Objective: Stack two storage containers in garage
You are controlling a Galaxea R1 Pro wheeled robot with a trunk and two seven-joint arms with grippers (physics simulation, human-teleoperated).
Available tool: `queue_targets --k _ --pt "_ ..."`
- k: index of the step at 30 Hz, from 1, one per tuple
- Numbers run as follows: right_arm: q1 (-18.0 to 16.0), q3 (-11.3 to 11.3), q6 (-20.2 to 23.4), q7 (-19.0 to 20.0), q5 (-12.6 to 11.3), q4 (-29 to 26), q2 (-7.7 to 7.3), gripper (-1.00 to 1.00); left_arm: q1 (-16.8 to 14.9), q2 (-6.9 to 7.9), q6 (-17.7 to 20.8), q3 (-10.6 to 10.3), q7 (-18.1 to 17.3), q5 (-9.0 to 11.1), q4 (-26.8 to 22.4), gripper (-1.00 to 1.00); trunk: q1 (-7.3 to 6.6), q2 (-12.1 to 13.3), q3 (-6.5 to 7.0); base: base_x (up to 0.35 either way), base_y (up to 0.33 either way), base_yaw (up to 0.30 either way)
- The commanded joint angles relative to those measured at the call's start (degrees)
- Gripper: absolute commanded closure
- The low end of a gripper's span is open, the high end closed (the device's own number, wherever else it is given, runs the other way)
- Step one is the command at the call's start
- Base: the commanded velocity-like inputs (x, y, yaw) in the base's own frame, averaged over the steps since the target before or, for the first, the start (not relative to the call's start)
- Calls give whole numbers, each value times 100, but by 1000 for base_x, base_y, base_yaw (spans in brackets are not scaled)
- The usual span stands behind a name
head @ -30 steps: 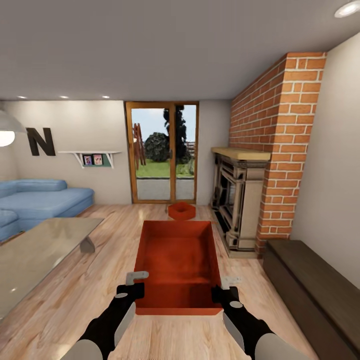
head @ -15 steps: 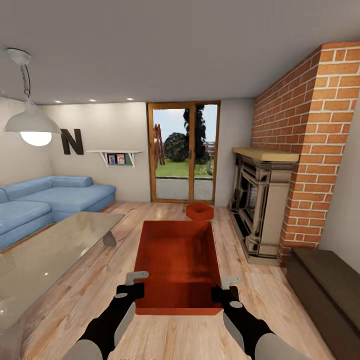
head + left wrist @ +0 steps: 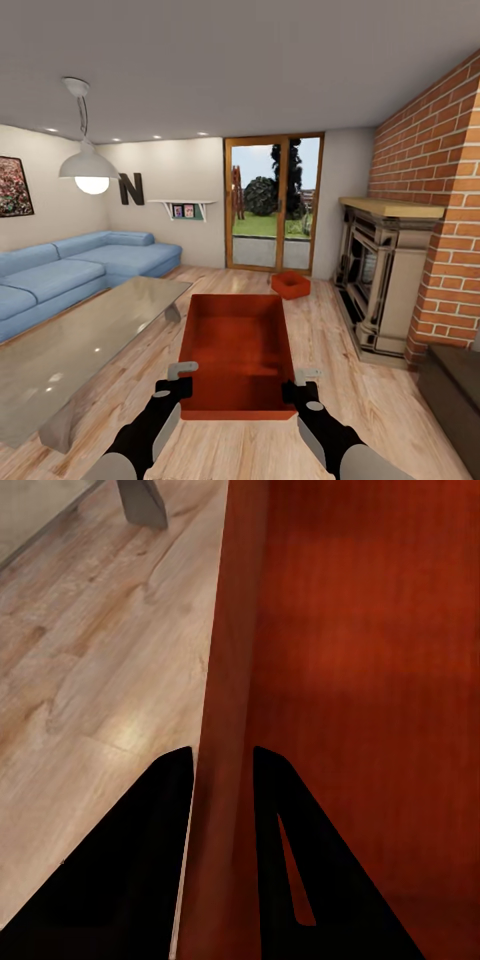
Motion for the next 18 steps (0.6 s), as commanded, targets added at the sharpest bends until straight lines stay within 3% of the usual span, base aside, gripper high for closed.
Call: queue_targets --k 1,18 --pt "-5 45 -20 -32 -105 9 -3 100 -6 8 43 -11 200 -109 -24 100 1 -8 -9 0 0 270" --pt "-5 45 -9 -22 -101 9 -3 100 -6 9 43 -11 202 -109 -23 100 1 -8 -9 0 0 270"
